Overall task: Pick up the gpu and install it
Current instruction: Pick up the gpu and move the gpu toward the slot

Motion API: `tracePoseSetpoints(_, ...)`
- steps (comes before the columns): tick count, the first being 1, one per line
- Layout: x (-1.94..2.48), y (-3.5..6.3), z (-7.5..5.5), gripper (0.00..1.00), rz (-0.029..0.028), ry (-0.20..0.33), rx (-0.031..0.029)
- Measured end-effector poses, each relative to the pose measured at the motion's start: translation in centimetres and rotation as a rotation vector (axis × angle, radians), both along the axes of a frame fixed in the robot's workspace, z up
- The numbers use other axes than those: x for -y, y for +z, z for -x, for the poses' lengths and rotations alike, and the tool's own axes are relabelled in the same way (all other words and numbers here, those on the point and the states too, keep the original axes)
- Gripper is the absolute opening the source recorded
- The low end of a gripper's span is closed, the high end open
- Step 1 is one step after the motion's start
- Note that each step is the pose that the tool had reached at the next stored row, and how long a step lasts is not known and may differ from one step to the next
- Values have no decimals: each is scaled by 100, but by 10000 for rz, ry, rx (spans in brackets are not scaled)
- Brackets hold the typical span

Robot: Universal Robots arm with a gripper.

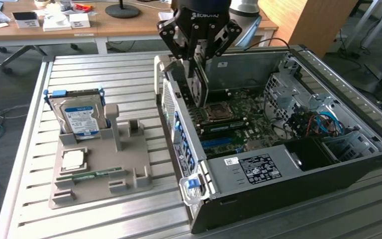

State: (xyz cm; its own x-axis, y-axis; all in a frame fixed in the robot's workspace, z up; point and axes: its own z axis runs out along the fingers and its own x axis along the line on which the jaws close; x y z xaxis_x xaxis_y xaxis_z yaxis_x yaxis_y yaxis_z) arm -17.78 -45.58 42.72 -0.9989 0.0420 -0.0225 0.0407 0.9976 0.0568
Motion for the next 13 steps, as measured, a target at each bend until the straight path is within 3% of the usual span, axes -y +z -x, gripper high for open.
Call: tracePoseSetpoints(13, 0, 0, -297, 27, -46, -1, 0)
